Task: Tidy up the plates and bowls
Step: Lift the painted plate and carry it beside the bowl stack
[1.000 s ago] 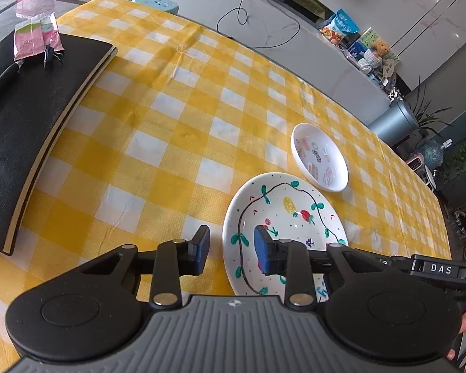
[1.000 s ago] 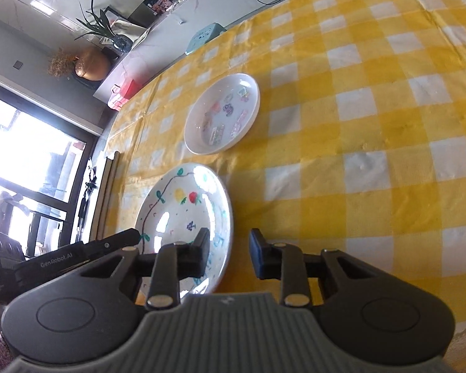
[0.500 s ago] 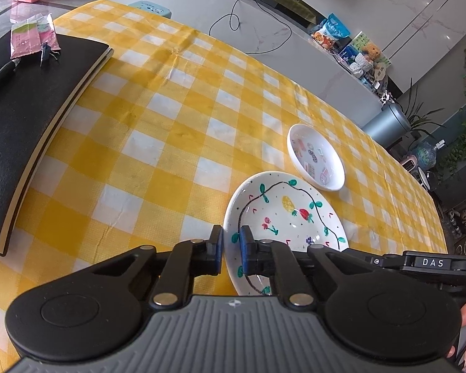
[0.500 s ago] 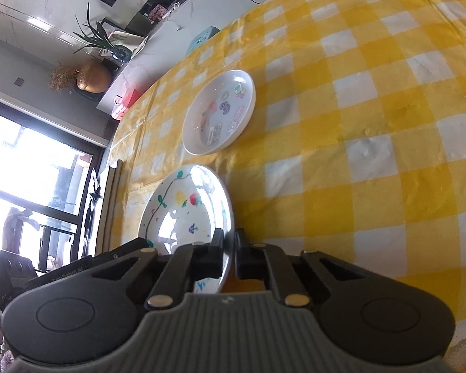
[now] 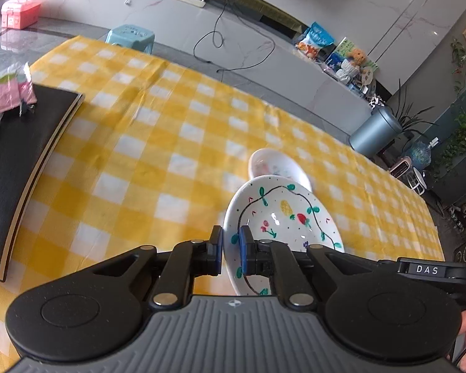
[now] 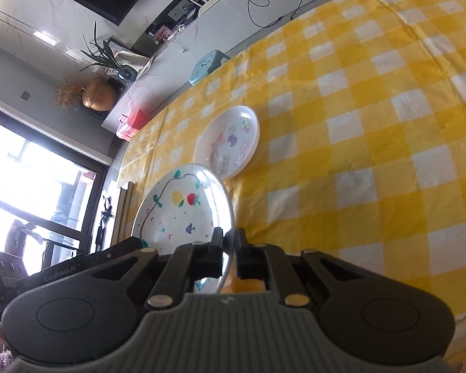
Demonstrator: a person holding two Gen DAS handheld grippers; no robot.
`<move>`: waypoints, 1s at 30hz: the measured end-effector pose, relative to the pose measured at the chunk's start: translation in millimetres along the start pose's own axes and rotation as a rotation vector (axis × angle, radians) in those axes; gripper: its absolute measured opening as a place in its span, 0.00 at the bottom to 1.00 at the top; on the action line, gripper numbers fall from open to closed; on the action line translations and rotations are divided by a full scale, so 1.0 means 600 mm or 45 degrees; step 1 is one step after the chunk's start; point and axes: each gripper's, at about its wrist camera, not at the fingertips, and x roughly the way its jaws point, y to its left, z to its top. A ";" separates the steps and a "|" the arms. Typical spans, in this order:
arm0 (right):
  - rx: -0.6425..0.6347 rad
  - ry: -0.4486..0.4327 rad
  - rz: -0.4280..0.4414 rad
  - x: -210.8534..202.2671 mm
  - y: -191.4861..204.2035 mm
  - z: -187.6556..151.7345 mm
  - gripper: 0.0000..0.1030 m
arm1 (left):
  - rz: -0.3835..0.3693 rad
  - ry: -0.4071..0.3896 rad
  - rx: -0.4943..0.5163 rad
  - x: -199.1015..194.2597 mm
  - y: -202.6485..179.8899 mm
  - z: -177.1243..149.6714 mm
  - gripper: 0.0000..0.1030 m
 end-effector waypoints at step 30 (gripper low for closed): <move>0.289 -0.324 -0.101 -0.355 -0.217 -0.117 0.05 | -0.132 0.152 0.199 0.018 -0.330 -0.161 0.11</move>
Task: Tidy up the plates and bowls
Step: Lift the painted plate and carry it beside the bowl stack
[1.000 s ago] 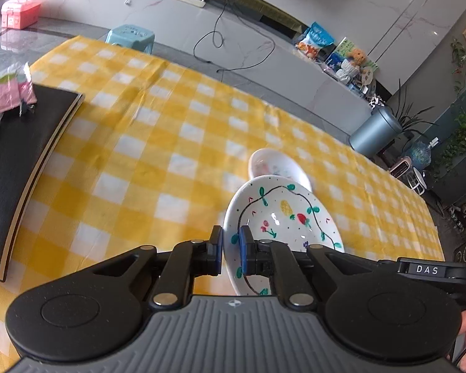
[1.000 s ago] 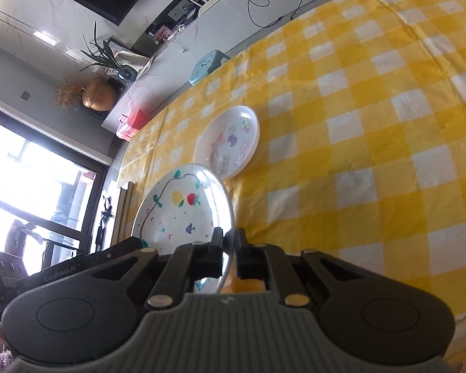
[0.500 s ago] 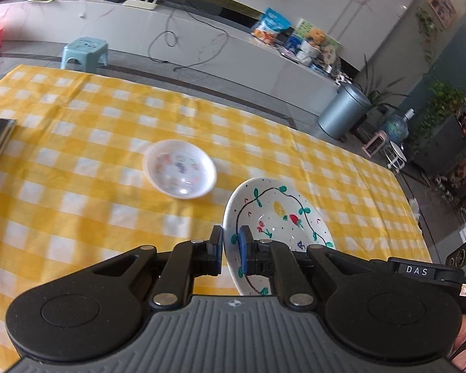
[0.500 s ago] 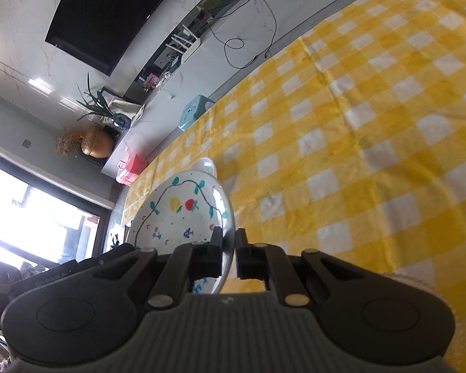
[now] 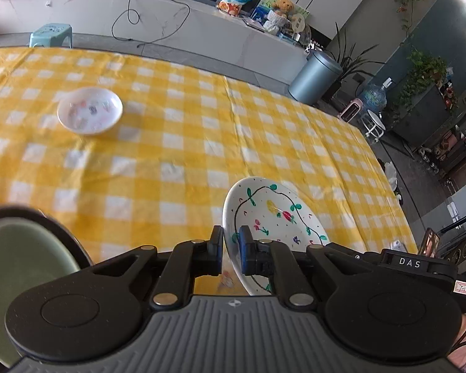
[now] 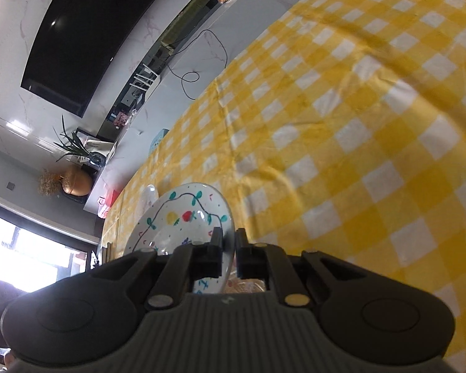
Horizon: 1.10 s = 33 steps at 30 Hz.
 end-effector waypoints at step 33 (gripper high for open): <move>-0.254 0.007 -0.208 -0.003 -0.001 -0.080 0.06 | 0.139 0.007 -0.106 0.015 0.011 -0.111 0.12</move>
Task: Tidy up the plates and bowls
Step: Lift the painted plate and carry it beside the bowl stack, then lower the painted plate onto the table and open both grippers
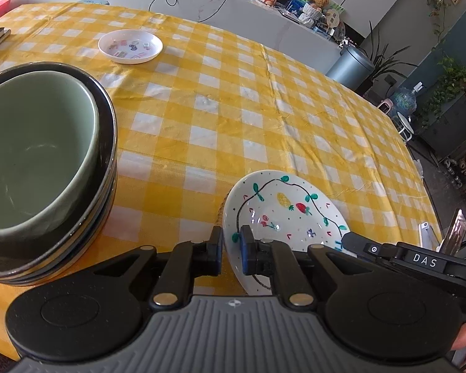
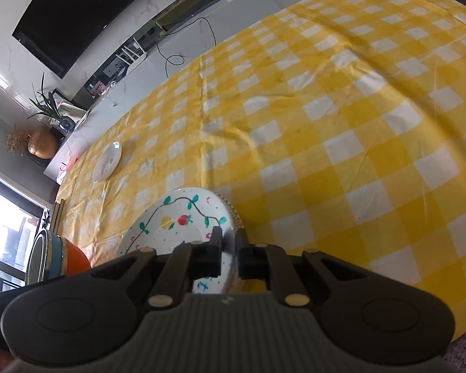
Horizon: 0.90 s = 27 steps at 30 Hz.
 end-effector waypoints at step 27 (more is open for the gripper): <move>-0.473 -0.099 -0.272 0.012 0.066 -0.038 0.06 | 0.166 -0.016 0.193 0.009 -0.037 -0.024 0.13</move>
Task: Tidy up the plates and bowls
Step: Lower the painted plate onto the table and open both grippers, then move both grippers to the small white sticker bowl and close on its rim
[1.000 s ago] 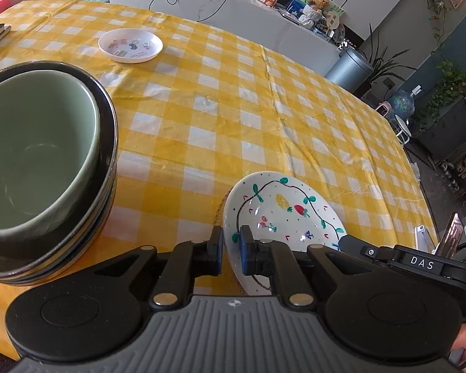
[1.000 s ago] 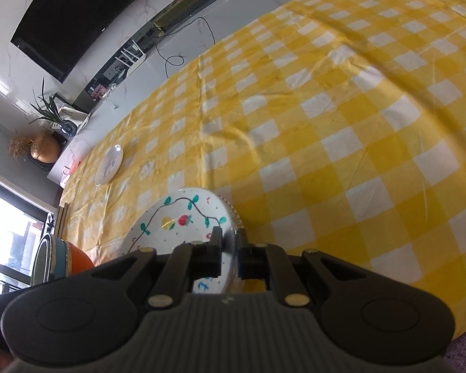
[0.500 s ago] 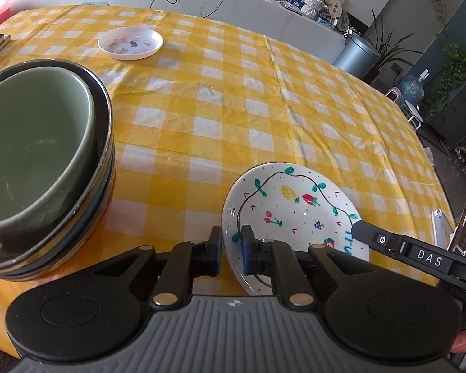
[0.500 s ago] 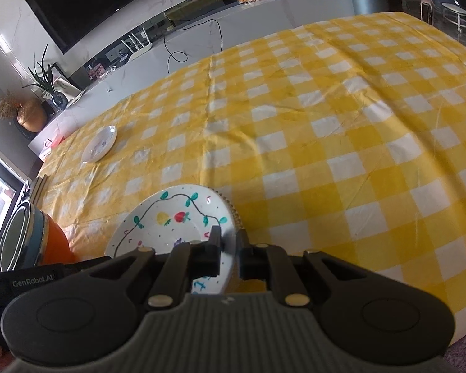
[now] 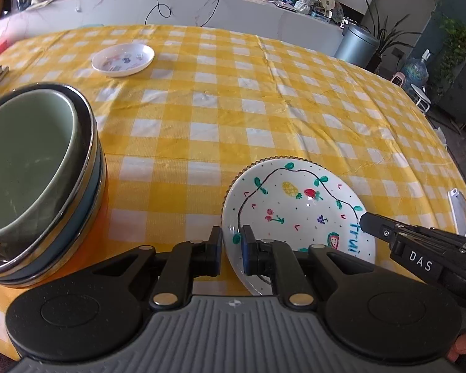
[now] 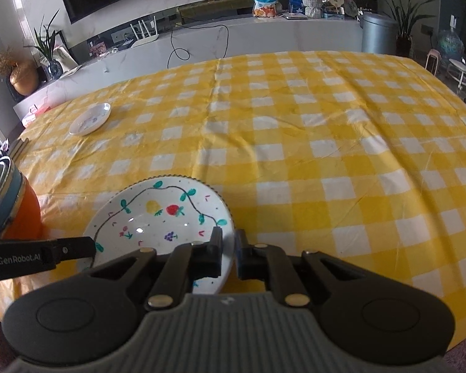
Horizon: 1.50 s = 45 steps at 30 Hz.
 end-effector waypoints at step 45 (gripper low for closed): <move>-0.018 -0.115 0.184 0.010 0.075 0.128 0.32 | -0.061 -0.045 0.114 -0.082 0.035 0.166 0.37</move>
